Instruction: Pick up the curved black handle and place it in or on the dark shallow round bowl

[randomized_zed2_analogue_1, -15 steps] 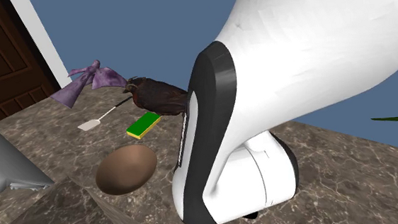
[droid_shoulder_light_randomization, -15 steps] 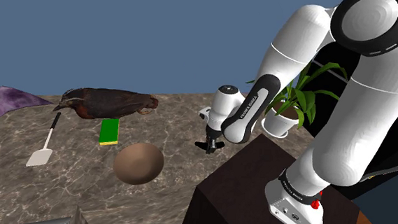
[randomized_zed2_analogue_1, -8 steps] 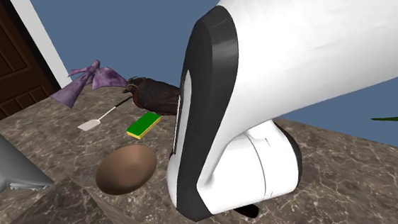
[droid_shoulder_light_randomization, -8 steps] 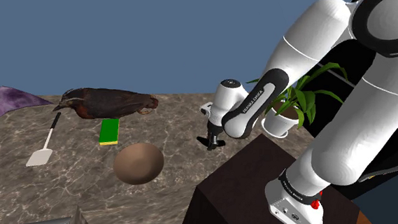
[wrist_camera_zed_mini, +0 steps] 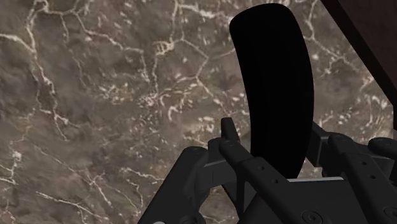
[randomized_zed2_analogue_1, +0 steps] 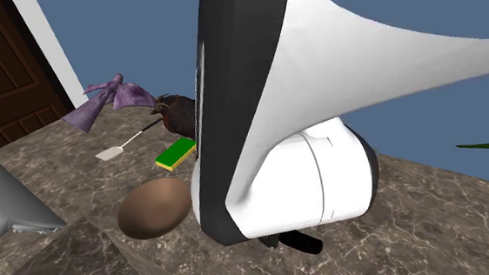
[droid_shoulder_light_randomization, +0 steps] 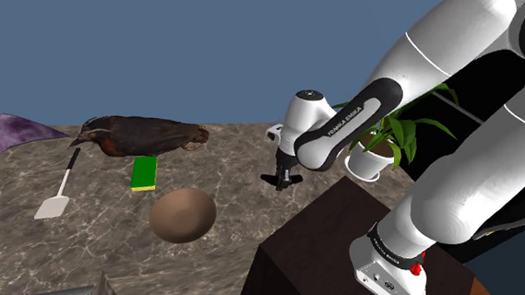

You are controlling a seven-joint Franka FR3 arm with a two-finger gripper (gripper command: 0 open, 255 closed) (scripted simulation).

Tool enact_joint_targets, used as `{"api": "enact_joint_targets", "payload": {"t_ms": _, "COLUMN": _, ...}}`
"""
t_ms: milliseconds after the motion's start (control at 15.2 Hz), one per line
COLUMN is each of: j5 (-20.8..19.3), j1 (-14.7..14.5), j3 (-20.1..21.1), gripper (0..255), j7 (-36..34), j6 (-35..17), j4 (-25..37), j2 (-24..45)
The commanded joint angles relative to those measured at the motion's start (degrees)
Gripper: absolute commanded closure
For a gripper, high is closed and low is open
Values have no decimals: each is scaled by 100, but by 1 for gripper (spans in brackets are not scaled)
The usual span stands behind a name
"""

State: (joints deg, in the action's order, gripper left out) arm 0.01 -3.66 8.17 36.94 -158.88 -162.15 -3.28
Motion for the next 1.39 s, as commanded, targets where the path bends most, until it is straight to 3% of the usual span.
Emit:
{"api": "enact_joint_targets", "payload": {"t_ms": 0, "j5": 75, "j1": -11, "j3": -10, "gripper": 255, "j7": 70, "j6": 204, "j4": 1, "j2": -200}}
{"api": "enact_joint_targets", "payload": {"t_ms": 528, "j5": 251, "j1": -83, "j3": -51, "gripper": 255, "j7": 201, "j6": 1073, "j4": 61, "j2": -1013}}
{"api": "enact_joint_targets", "payload": {"t_ms": 924, "j5": 206, "j1": -432, "j3": 555, "gripper": 255, "j7": -806, "j6": 1158, "j4": 838, "j2": -323}}
{"api": "enact_joint_targets", "payload": {"t_ms": 1320, "j5": -156, "j1": -727, "j3": 984, "gripper": 255, "j7": -1840, "j6": 1363, "j4": 1817, "j2": 483}}
